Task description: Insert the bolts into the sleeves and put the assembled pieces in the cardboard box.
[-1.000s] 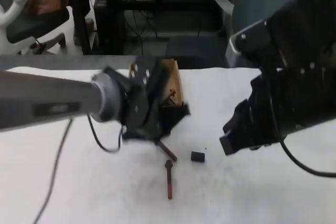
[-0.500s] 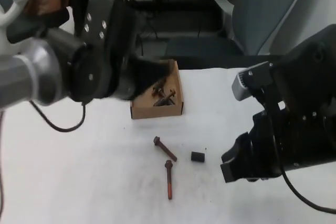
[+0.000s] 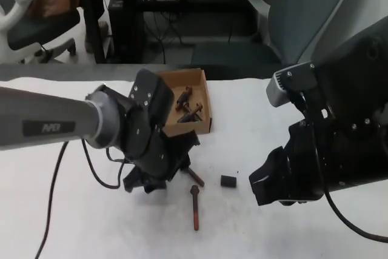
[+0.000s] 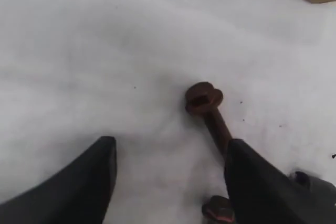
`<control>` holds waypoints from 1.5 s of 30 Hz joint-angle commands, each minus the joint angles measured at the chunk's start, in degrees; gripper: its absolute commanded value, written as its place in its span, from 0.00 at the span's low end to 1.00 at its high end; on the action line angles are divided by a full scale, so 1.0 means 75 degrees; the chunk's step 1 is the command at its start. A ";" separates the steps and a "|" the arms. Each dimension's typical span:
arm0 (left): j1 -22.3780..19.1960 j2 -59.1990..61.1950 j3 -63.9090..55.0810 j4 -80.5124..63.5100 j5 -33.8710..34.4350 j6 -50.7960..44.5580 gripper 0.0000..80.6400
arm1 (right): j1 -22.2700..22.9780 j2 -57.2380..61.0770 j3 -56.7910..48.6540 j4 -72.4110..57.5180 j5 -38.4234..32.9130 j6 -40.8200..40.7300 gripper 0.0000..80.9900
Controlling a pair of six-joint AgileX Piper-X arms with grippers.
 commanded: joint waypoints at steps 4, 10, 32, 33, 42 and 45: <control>-0.0019 0.0137 -0.0287 -0.0094 -0.0058 -0.0603 0.60 | -0.0025 -0.0077 -0.0097 -0.0253 -0.0420 0.0052 0.01; -0.0167 0.0179 -0.0728 -0.0045 -0.0571 -0.0628 0.60 | -0.0025 -0.0077 -0.0097 -0.0685 -0.0690 0.0052 0.01; -0.0283 0.1165 -0.1352 0.1792 -0.0252 -0.0373 0.02 | -0.0040 -0.0765 -0.0097 -0.0846 -0.0976 0.0052 0.01; -0.0320 0.1177 -0.1352 0.1845 -0.0311 -0.0259 0.02 | -0.0040 -0.0765 -0.0097 -0.0852 -0.0976 0.0052 0.01; -0.0274 -0.0243 -0.1352 -0.0464 -0.0343 0.1396 0.02 | -0.0040 -0.0765 -0.0097 -0.0772 -0.0976 -0.0170 0.01; -0.0273 -0.1274 -0.1352 -0.0121 -0.0658 0.2928 0.02 | 0.0003 -0.0765 -0.0097 -0.0661 -0.0917 -0.1025 0.01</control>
